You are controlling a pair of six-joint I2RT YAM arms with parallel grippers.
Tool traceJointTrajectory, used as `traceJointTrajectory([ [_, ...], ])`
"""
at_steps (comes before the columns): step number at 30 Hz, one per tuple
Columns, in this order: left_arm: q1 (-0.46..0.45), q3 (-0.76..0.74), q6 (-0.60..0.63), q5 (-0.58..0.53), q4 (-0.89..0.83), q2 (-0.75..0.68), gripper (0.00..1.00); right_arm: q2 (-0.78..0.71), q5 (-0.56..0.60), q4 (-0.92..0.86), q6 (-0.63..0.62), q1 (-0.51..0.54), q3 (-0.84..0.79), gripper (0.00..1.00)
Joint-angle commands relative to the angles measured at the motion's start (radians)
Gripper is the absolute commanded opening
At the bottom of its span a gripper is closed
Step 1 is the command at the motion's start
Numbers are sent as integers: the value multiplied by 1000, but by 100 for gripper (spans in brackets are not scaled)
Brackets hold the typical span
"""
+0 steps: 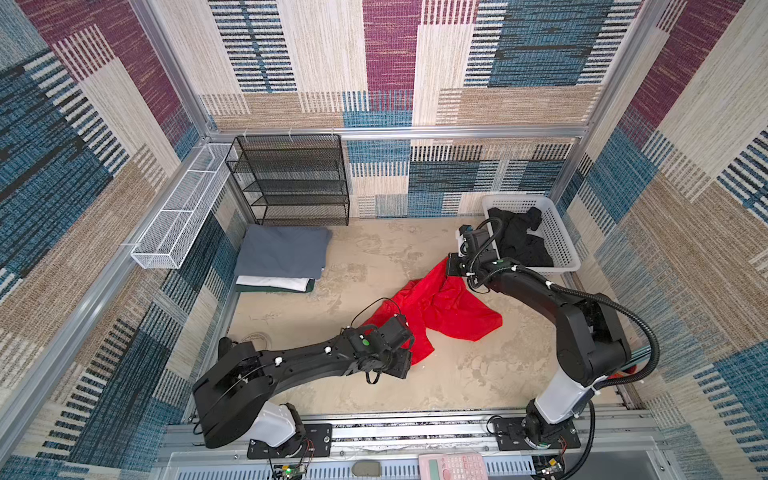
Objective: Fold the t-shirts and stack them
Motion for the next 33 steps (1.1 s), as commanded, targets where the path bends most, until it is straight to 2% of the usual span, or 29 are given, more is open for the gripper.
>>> traceJointTrajectory([
  [1,-5,52,-30,-41,-46,70,56,-38,-56,63,18,0,-28,0],
  [5,-4,70,-41,-74,-52,130,56,-71,-72,91,32,-7,-89,0],
  [7,-2,68,-44,-74,-36,164,52,-81,-86,106,37,-7,-118,0],
  [11,3,98,-43,-67,-67,200,29,-100,-108,135,51,-7,-173,0],
  [13,3,90,-58,-93,-82,169,10,-109,-95,140,55,-7,-197,0],
  [15,3,66,-81,-122,-93,116,0,-121,-84,139,55,-8,-217,0],
  [24,9,62,-101,-206,-304,-177,0,-219,-65,161,64,-7,-313,0],
  [33,40,109,-128,-365,-566,-491,0,-296,-101,151,66,-7,-422,0],
])
